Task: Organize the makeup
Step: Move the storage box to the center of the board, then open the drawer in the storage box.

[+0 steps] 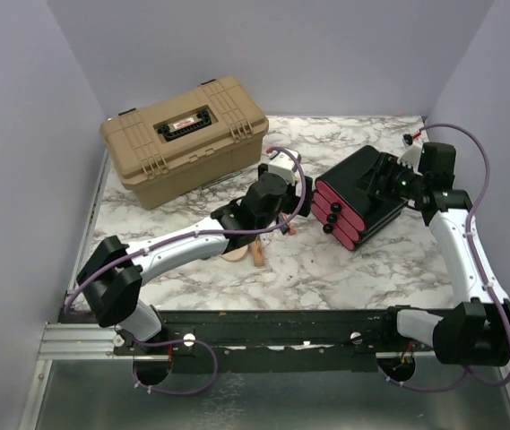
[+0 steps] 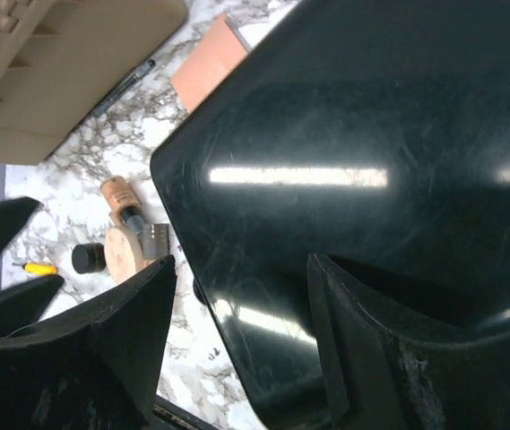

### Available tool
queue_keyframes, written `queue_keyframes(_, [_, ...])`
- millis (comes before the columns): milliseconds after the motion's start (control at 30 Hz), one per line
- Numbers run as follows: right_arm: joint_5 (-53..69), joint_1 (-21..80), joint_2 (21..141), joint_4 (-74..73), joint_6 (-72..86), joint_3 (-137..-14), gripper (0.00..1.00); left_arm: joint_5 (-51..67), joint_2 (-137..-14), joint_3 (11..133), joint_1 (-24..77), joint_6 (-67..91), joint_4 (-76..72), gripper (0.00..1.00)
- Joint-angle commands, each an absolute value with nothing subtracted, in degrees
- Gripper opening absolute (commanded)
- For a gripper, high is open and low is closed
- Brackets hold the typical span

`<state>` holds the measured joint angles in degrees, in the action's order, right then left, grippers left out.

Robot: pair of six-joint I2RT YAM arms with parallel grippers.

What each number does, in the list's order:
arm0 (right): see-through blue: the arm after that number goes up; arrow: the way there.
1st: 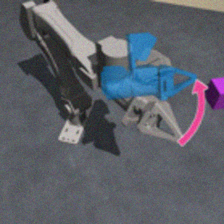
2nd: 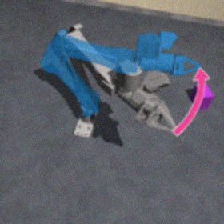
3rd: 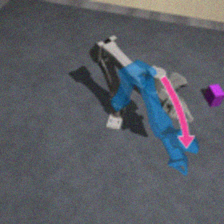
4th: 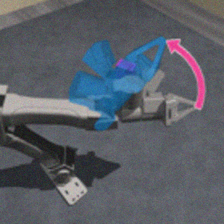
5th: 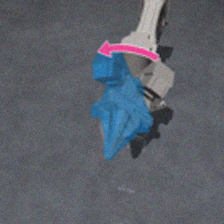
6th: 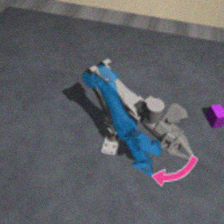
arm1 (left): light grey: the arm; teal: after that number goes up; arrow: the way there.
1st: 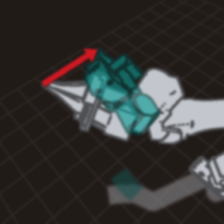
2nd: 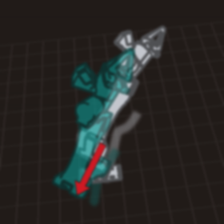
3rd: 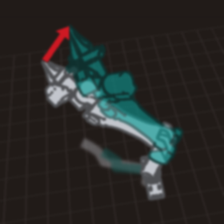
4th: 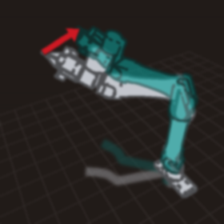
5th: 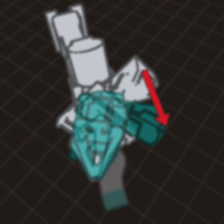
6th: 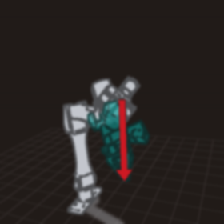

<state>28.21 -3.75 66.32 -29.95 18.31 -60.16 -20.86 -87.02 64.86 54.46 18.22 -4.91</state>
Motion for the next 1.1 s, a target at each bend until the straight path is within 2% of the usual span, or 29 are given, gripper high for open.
queue_keyframes(0, [26.31, -3.74, 67.95, -28.99, 17.78, -63.33, 0.65, -7.89, -91.32, 64.48, 54.63, 22.78, -16.39, 0.82])
queue_keyframes(67, [28.03, -3.78, 66.78, -25.16, 18.81, -61.56, 0.64, -1.28, -92.38, 63.63, 55.01, 23.56, -19.56, 0.82])
queue_keyframes(367, [29.18, -3.73, 71.53, -26.8, 21.92, -59.37, 0.63, 3.42, -94.55, 59.96, 56.18, 26.17, -26.63, 0.77])
queue_keyframes(500, [25.54, -3.77, 71.64, -27.97, 20.28, -56.75, 0.63, 2.76, -95.97, 59.66, 57.05, 27.14, -29.08, 0.77])
queue_keyframes(633, [24.16, -3.78, 72.43, -29.74, 18.66, -57.11, 0.64, 5.41, -98.88, 63.62, 57.09, 25.09, -26.48, 0.76])
queue_keyframes(767, [22.76, -3.77, 70.84, -31.51, 21.1, -58.44, 0.64, 2.31, -99.95, 64.28, 57.05, 24.4, -24.5, 0.69])
queue_keyframes(833, [22.3, -3.78, 67.52, -28.09, 24.64, -57.11, 0.64, 0.68, -100.41, 65.13, 57.06, 22.09, -22.77, 0.68])
queue_keyframes(967, [30.2, -3.75, 62.76, -16.08, 30.05, -51.65, 0.61, 0.84, -102.75, 68.66, 57.07, 19.98, -19.01, 0.7])
queue_keyframes(1067, [32.2, -3.73, 64.52, -16.38, 30.6, -52.7, 0.59, 0.45, -104.29, 70.36, 57.04, 22.18, -18.44, 0.7])
